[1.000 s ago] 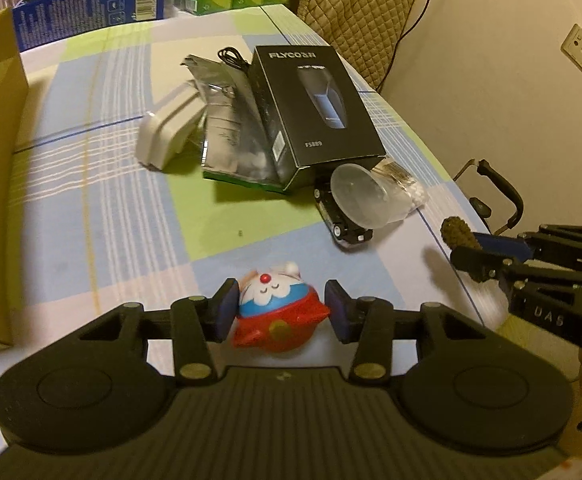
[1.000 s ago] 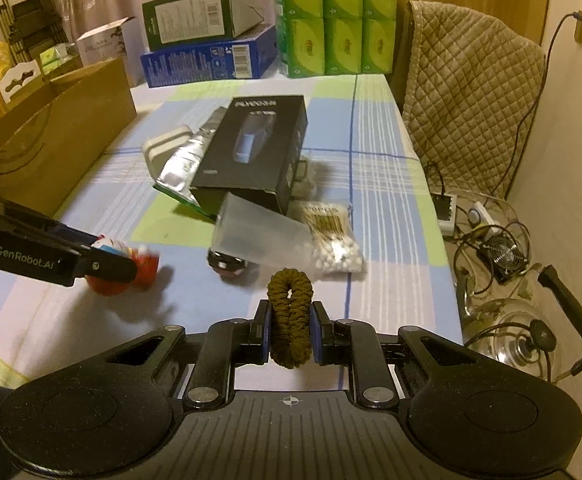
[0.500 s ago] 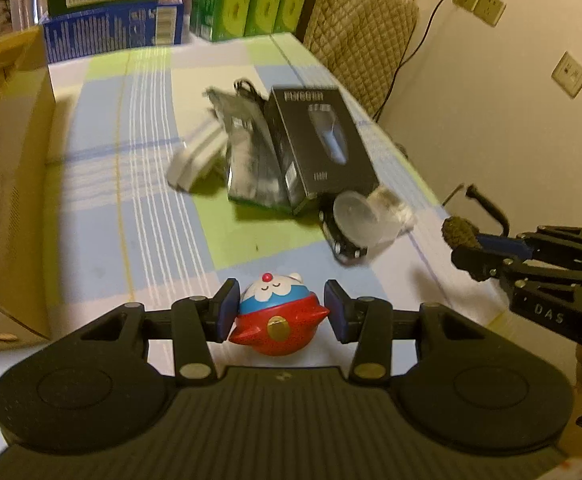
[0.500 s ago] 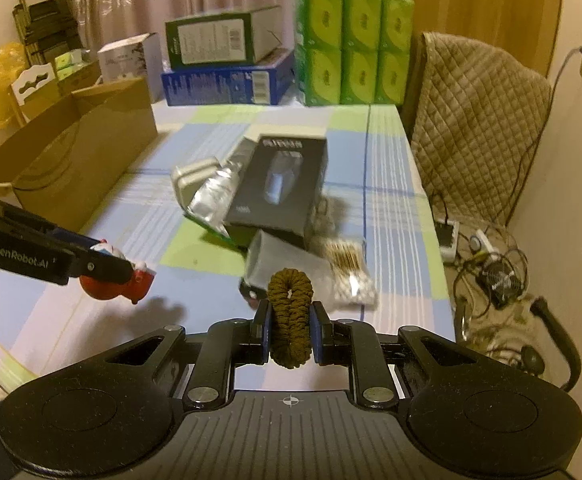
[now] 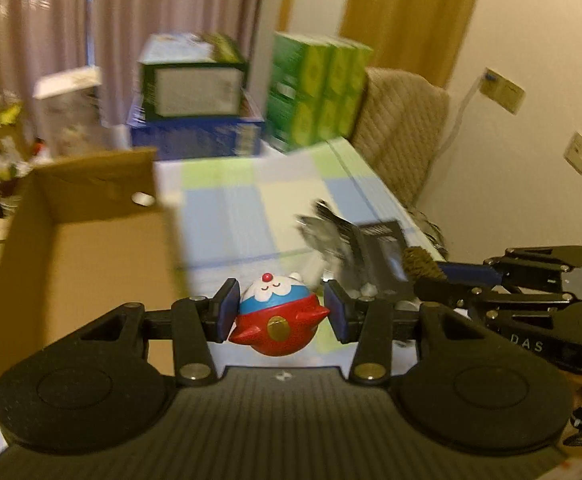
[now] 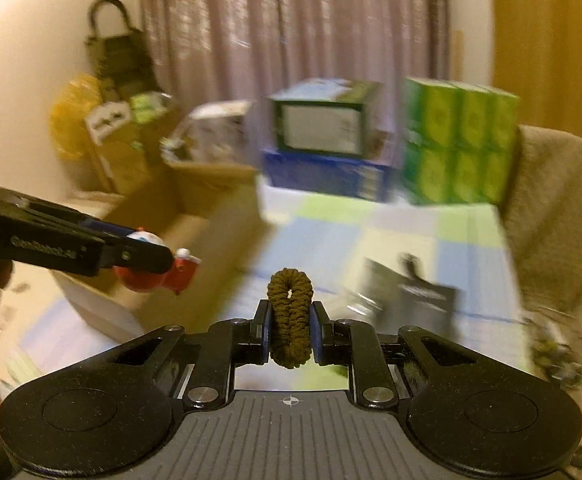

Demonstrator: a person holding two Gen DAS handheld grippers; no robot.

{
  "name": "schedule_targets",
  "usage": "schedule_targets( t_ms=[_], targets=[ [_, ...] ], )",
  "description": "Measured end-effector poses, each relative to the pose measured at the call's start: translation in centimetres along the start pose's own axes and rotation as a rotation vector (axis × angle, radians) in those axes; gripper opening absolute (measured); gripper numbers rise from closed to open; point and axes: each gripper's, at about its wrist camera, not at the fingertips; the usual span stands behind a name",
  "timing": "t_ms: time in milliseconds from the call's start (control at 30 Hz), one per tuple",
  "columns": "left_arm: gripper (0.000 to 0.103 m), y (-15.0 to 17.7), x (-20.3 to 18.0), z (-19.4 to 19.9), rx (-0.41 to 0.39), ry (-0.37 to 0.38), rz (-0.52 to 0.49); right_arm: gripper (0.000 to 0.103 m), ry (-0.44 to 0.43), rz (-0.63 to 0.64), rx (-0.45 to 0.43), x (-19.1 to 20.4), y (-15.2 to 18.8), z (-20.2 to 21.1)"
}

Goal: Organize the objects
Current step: 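Carry both items into the cardboard box and open both tools to release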

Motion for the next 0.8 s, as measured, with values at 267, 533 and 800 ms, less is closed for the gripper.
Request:
schedule_targets(
  t_ms=[267, 533, 800],
  targets=[
    [0.041, -2.3, 8.8, 2.1, -0.001, -0.139, 0.05, 0.016, -0.154, 0.052, -0.013, 7.2, -5.7, -6.2],
    [0.041, -1.0, 15.0, -0.6, 0.054, -0.194, 0.11, 0.016, -0.238, 0.011, 0.073, 10.0, -6.0, -13.1],
    [0.055, -0.6, 17.4, -2.3, 0.038, -0.212, 0.172, 0.016, -0.255, -0.01, 0.12, 10.0, -4.9, -16.6]
  ],
)
Point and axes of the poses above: each gripper's, at about its wrist camera, not at the fingertips, and z roughly against the way its jaws point, x to its left, y to its underside, and after that the axes turned 10 degrees about z, right-handed
